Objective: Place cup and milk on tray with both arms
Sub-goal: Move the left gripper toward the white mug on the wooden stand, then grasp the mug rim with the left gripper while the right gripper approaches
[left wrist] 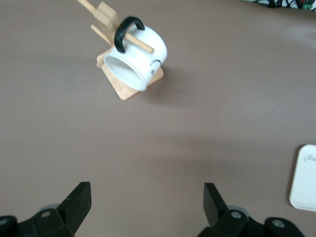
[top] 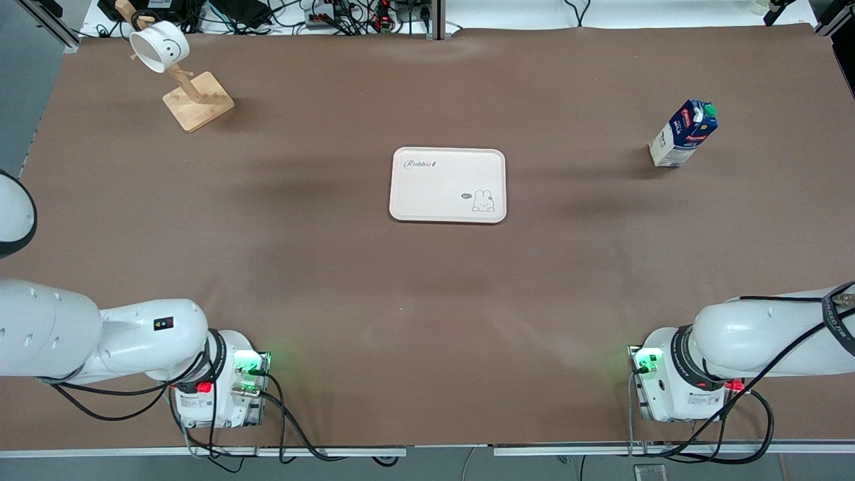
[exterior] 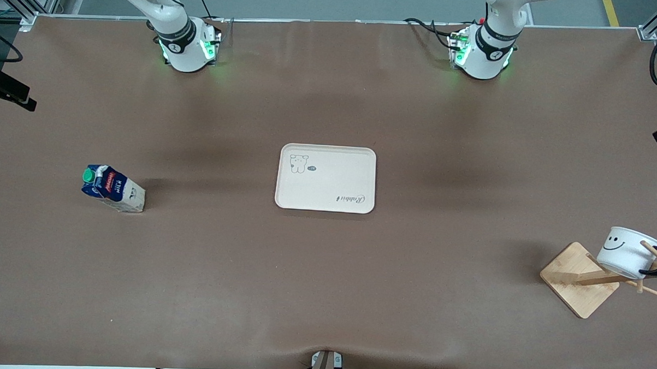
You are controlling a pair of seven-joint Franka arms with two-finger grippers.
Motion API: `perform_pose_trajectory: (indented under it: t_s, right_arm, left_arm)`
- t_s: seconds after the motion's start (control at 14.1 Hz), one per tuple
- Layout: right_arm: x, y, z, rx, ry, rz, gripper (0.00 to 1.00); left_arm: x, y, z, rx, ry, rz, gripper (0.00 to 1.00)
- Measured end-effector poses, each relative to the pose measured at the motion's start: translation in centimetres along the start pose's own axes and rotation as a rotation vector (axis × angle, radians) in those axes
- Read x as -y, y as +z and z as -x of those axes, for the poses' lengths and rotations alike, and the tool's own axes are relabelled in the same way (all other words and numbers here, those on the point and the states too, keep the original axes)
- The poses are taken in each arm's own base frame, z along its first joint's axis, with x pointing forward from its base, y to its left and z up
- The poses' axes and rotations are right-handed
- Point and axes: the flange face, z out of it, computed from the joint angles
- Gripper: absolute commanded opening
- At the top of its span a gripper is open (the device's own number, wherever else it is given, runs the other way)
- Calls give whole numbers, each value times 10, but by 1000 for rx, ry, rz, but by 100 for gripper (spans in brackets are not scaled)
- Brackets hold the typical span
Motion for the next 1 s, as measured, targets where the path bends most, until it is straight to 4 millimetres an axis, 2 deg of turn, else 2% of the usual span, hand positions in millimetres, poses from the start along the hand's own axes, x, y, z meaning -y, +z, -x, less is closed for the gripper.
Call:
perform_pose_trajectory:
  t_s: [0.21, 0.64, 1.0]
  right_arm:
    - [0, 1, 0, 2, 0, 0, 100]
    - [1, 5, -3, 13, -2, 0, 100]
    - [0, 5, -3, 10, 0, 0, 100]
  left_arm:
    - [31, 42, -6, -77, 18, 58, 100]
    - [39, 110, -14, -228, 39, 65, 100]
    - [51, 168, -20, -290, 28, 161, 82]
